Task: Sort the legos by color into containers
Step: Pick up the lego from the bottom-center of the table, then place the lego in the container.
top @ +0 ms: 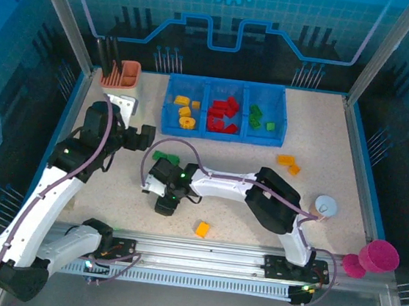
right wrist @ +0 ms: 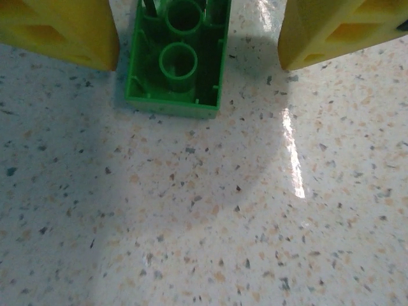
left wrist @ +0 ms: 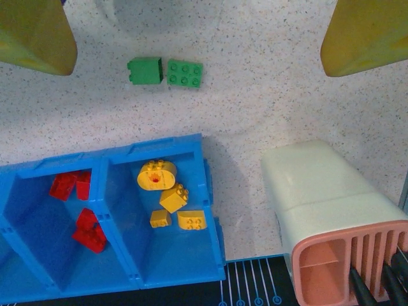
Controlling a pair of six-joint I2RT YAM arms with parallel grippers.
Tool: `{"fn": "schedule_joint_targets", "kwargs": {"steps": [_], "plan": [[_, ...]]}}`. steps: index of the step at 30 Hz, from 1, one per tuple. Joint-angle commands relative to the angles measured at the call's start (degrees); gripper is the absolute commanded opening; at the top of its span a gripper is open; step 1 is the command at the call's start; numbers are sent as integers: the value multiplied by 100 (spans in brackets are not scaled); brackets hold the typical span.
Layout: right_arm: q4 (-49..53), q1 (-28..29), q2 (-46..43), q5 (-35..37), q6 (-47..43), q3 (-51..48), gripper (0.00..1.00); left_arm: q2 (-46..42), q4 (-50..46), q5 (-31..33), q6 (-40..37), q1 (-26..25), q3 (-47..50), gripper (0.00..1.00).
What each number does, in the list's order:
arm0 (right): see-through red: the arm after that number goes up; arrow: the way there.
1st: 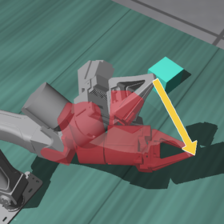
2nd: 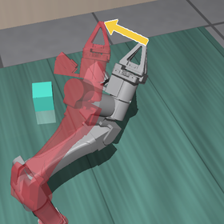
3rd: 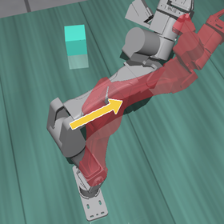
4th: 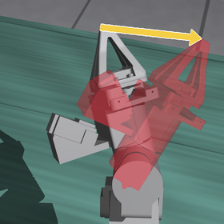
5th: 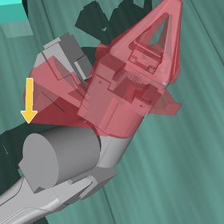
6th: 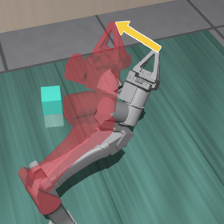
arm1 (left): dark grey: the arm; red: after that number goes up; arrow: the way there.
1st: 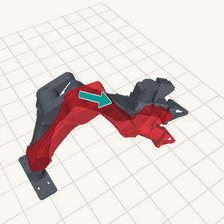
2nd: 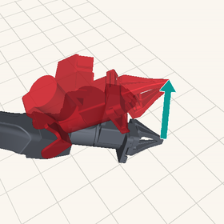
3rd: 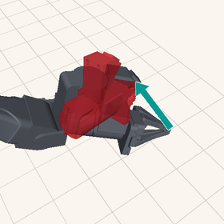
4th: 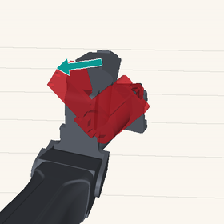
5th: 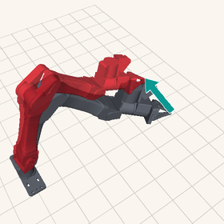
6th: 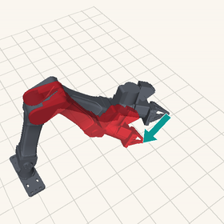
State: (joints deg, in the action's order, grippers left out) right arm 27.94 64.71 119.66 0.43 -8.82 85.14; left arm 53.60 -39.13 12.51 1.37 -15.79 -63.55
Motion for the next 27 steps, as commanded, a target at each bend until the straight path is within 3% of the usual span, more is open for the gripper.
{"fn": "schedule_joint_targets", "kwargs": {"steps": [1,12,20,27], "plan": [[229,-50,198,5,3,148,64,-87,43,-61,-84,52,45,99],[-43,-323,-283,345,49,-447,27,17,89,-82,-32,59,11,99],[506,-1100,-1746,751,264,-1145,23,62,127,-30,-57,67,18,99],[774,-2412,-2864,1581,905,-1359,21,141,104,5,-132,85,-7,99]]}}
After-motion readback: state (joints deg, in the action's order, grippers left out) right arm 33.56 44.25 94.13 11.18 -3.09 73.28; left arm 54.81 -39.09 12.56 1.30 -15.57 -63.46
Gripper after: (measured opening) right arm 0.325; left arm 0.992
